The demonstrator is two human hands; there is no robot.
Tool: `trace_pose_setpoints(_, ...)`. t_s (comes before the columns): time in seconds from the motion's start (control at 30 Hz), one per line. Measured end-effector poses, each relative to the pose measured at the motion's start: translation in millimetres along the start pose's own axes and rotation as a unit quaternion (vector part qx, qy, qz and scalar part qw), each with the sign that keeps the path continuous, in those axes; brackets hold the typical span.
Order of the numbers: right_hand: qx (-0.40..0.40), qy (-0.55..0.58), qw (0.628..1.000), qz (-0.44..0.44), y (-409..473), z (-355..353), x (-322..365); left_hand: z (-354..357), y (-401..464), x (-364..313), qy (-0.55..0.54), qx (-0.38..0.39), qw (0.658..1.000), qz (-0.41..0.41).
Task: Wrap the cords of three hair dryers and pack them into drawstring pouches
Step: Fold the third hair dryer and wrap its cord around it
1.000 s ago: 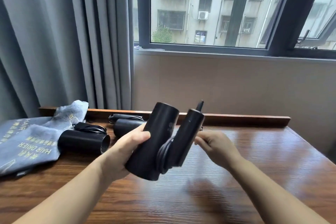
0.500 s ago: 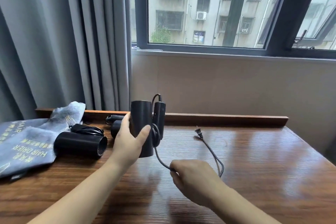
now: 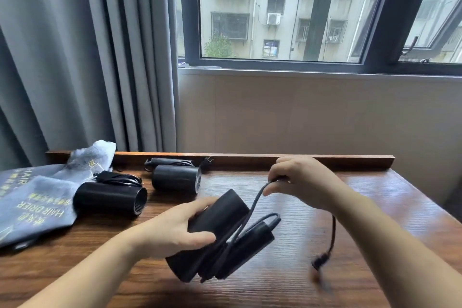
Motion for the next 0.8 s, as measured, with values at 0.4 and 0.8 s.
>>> trace_pose_setpoints(0.4, 0.028, 0.094, 0.986, 0.135, -13, 63, -4, -7, 14, -30, -0.483, -0.043, 0.868, 0.11)
trace_pose_setpoints(0.8, 0.098, 0.077, 0.986, 0.111, -35, 116, 49, -38, 22, 1, -0.291, -0.416, 0.861, 0.036)
Point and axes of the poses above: each hand's wrist, its own y-axis towards the middle knuckle, its own z-axis out of the palm, x = y × z, the point moved 8 cm from there along y, towards the middle knuckle, and after that the axes turned 1 degree about -y, right-handed, at the moved point
